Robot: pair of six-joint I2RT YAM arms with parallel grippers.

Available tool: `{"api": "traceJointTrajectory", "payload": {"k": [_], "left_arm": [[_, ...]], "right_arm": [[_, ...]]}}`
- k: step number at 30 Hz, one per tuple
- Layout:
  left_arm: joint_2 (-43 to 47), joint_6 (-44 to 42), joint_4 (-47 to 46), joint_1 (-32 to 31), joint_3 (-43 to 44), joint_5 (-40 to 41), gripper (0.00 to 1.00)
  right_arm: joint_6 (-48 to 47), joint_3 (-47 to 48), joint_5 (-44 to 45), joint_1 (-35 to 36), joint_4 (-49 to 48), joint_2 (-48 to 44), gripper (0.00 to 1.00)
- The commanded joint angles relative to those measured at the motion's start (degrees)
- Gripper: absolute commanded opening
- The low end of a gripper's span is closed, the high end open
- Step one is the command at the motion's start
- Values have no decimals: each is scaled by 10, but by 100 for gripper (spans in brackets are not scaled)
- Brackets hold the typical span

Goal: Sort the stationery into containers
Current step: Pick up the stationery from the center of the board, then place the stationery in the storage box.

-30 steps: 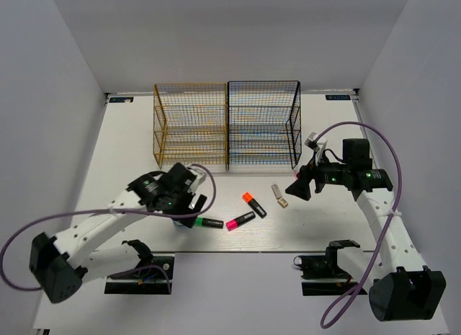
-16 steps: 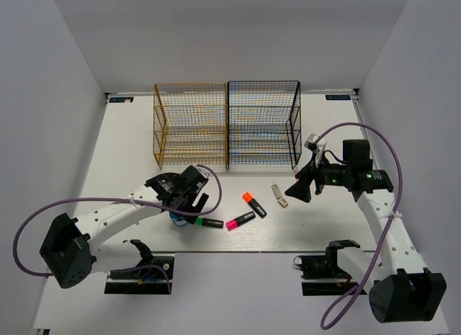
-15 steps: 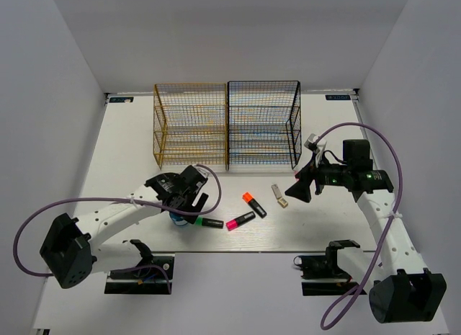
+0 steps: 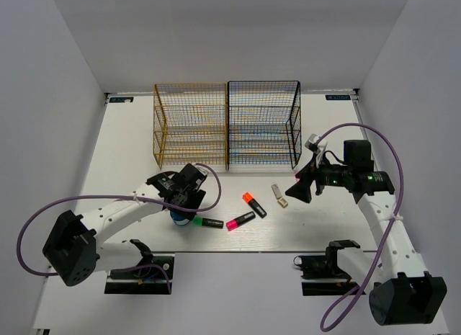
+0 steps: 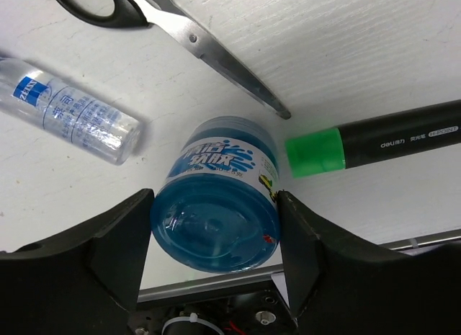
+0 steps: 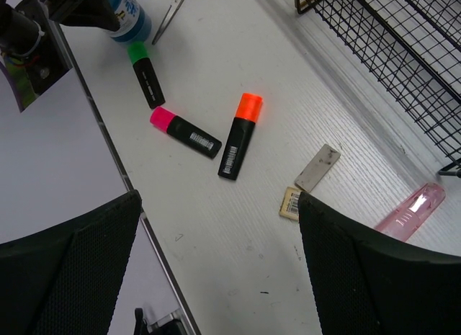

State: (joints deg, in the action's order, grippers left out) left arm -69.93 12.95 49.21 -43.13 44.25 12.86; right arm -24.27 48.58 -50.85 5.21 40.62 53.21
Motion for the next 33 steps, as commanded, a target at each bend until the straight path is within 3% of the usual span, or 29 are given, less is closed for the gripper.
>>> {"api": "traceJointTrajectory", "payload": {"k": [1,3,4,5,6,7,13,17,18,24,33], "left_arm": [[4,13,14,5,17,-31,4],[12,22,33,4,36,-35,0],[16,25,49,3,79,-48,0],[22,30,53,4,97,-56,0],[23,34,54,4,116,-57,0],[26,37,52,6,175,-54,0],[-3,52,-25,69,330,-77,0],[-35,91,-121,138,356,-148,0],[-46,102,-191,179,352,-199,0],[-117,267,-413,281,345,-271,0],[-228,290,-488,330,442,-288,0]], "right_arm": [[-4,-5,-3,-2,5,-13,90],[-6,-2,-7,-1,7,-13,87],[-6,-2,-10,0,9,-12,75],[-8,1,-12,0,11,-11,29],[-9,0,-17,0,10,-11,0],[-6,0,-16,0,10,-8,0],[2,-1,-10,-1,8,-7,0],[5,-6,-11,0,4,-12,0],[5,-8,-13,0,2,-12,0],[4,-14,-21,0,3,-3,0],[-8,-16,-23,0,5,5,0]]}}
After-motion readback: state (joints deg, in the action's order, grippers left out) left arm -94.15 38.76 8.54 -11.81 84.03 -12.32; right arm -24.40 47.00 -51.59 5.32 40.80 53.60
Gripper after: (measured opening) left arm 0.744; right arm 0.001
